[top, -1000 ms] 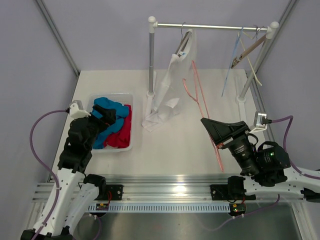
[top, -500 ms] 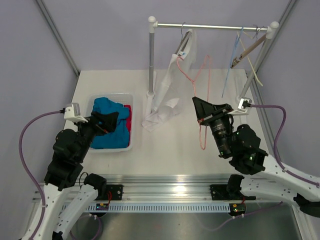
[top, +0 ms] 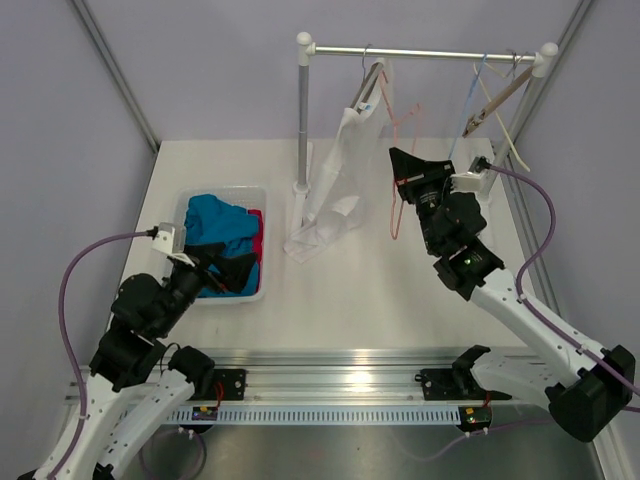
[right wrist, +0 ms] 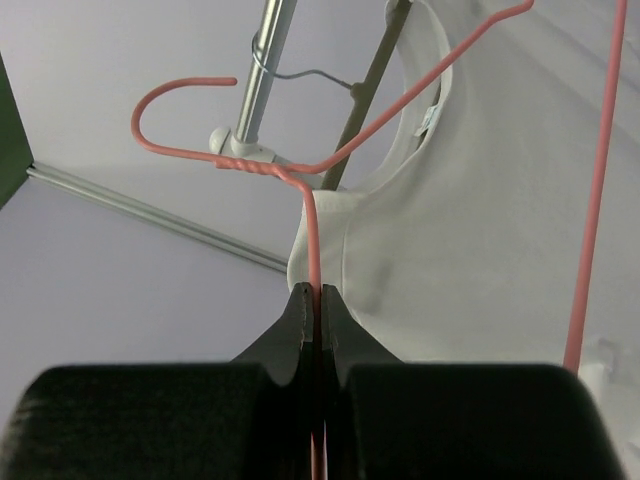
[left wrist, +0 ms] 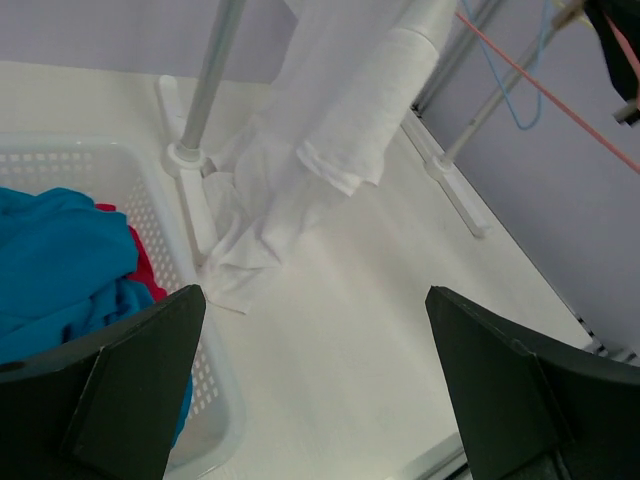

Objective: Remove the t-shirt from the hanger

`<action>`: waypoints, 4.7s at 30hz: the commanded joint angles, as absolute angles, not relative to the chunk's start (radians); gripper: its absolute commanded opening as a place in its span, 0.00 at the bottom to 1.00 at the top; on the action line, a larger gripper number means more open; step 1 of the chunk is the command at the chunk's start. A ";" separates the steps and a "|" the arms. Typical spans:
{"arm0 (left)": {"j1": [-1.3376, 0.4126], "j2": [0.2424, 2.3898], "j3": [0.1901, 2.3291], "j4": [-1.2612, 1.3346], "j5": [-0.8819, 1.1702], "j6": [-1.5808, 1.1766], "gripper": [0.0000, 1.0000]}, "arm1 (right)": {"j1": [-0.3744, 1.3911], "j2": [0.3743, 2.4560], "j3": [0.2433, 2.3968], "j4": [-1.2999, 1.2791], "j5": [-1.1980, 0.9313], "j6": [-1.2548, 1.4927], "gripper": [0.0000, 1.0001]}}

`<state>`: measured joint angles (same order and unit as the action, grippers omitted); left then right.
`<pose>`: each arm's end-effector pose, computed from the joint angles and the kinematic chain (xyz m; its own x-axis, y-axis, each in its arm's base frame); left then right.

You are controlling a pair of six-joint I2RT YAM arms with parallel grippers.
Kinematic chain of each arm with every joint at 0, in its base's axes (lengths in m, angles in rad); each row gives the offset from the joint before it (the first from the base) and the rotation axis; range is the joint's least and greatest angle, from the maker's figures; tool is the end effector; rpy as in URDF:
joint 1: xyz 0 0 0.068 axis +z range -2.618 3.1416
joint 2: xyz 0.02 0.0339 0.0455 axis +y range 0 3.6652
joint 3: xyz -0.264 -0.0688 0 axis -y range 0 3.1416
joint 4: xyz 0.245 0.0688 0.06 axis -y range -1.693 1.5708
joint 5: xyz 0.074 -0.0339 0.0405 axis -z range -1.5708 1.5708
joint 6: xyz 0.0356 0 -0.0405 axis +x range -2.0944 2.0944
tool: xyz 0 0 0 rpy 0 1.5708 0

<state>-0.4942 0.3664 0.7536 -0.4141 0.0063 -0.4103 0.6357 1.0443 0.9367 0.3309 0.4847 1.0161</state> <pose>0.0767 -0.0416 0.3532 -0.2131 -0.3383 -0.9166 0.4306 0.8096 -0.3989 0.2032 0.1293 0.3985 -0.0419 0.9038 -0.4259 -0.2356 0.4053 0.8833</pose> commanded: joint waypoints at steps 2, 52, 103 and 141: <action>-0.541 0.325 0.710 -0.368 0.118 -0.328 0.99 | 0.555 1.091 1.009 0.457 0.404 1.158 0.00; -0.584 0.314 0.719 -0.370 0.084 -0.301 0.99 | 0.267 1.169 1.130 0.273 0.238 1.097 0.71; -0.572 0.324 0.718 -0.371 0.086 -0.301 0.99 | 0.670 1.849 2.259 -0.669 0.709 0.210 0.07; -0.572 0.432 0.778 -0.182 0.209 -0.576 0.95 | 0.765 1.198 1.178 0.121 0.505 0.189 0.00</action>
<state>-0.5758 0.3962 0.7322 -0.3264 0.1398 -0.4706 0.7017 1.2972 1.2076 0.0761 0.5137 0.1379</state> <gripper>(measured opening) 0.955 0.147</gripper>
